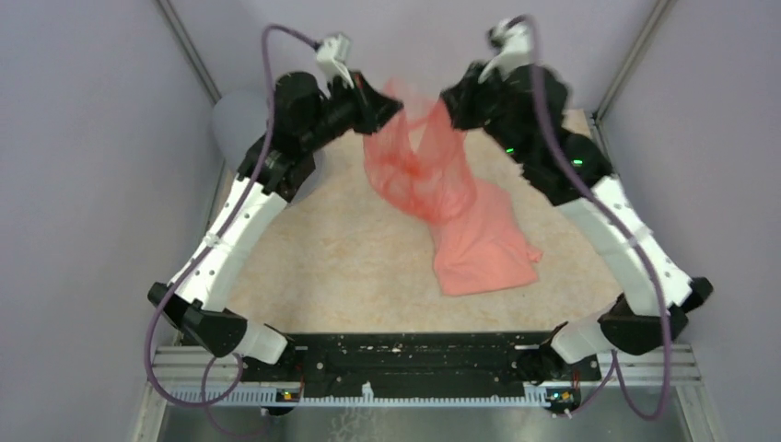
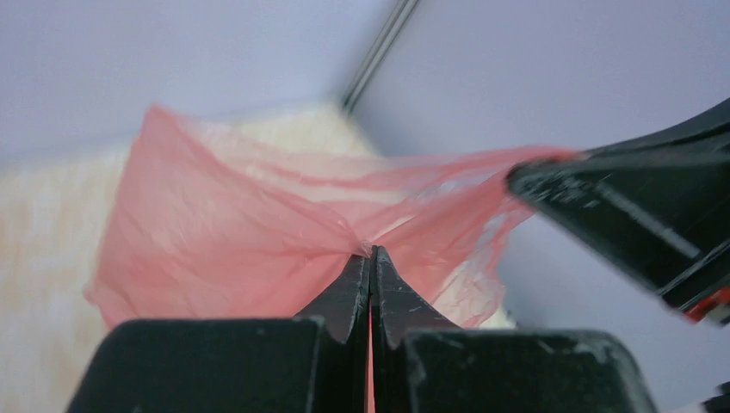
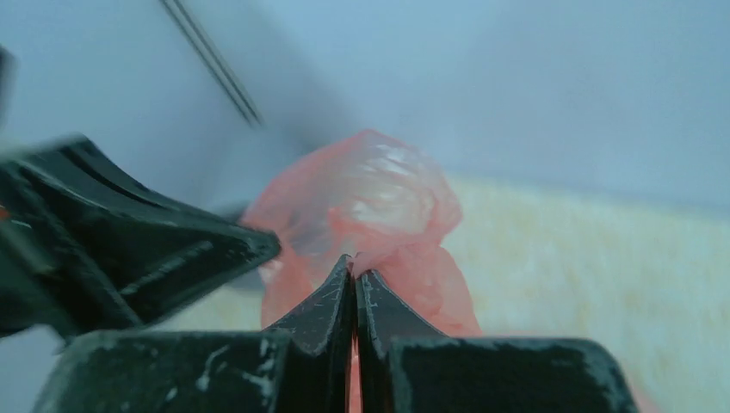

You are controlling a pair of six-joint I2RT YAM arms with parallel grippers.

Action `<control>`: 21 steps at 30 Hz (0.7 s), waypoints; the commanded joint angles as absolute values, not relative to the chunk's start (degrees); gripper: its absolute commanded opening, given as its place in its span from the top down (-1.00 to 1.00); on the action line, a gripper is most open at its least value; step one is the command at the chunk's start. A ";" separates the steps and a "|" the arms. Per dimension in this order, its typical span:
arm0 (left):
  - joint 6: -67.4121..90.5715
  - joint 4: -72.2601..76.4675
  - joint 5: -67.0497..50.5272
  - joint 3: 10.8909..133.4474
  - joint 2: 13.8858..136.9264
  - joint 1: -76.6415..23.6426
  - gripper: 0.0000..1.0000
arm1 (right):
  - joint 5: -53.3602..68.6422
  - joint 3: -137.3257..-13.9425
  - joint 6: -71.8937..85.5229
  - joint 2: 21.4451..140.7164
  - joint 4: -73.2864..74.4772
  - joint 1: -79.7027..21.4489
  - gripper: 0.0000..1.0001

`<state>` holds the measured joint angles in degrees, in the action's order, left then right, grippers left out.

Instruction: Put the trash bags into the trash bin

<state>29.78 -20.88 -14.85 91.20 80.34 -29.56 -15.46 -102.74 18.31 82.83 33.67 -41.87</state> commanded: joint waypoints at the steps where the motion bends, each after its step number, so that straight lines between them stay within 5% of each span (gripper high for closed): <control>1: 24.46 -14.08 -17.53 109.67 79.21 -32.19 1.00 | -11.94 -118.82 10.51 74.80 28.74 -41.60 1.00; 13: 26.42 -5.25 -10.70 66.17 77.22 -32.21 1.00 | -15.25 -63.62 21.36 74.29 17.89 -40.42 1.00; 21: 25.14 -9.06 -9.65 58.61 66.72 -32.24 1.00 | -17.90 -67.45 21.35 66.83 25.84 -40.41 1.00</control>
<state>26.24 -14.39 -10.66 54.65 77.62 -32.25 -14.17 -54.94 21.04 78.52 27.77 -40.84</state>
